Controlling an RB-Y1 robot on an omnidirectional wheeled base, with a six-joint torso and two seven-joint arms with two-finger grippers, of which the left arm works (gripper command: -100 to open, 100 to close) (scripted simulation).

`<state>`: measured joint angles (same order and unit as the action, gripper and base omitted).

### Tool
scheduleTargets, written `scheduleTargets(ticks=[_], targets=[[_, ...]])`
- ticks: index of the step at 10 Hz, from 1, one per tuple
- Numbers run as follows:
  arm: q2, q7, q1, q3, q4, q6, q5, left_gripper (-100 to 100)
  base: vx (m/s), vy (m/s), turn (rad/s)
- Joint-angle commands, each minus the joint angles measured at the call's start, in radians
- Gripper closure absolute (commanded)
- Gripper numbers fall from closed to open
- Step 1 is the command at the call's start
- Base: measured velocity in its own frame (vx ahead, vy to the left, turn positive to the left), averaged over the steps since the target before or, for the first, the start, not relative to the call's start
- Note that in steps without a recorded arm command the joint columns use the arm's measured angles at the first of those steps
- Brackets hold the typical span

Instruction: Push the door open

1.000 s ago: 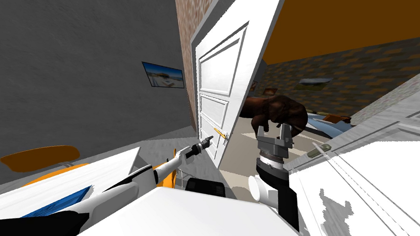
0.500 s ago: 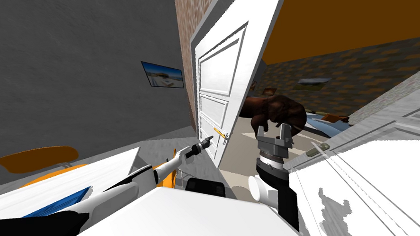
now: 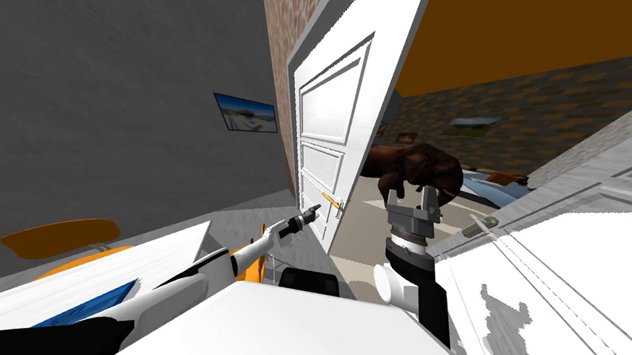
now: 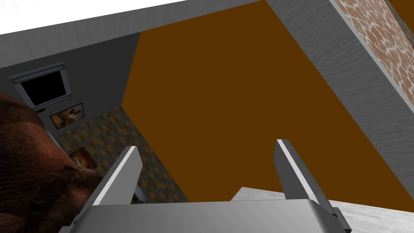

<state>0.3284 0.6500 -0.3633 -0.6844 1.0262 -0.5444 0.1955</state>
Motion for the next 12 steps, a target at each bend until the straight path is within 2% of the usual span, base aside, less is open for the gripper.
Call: scheduleTargets(ticks=[1, 12], targets=[[0.004, 0.004, -0.001, -0.002, -0.001, -0.005, 0.000, -100, 0.013, -0.004, 0.024], [0.004, 0.004, -0.001, -0.002, 0.000, -0.005, 0.000, -100, 0.004, 0.000, -0.002]])
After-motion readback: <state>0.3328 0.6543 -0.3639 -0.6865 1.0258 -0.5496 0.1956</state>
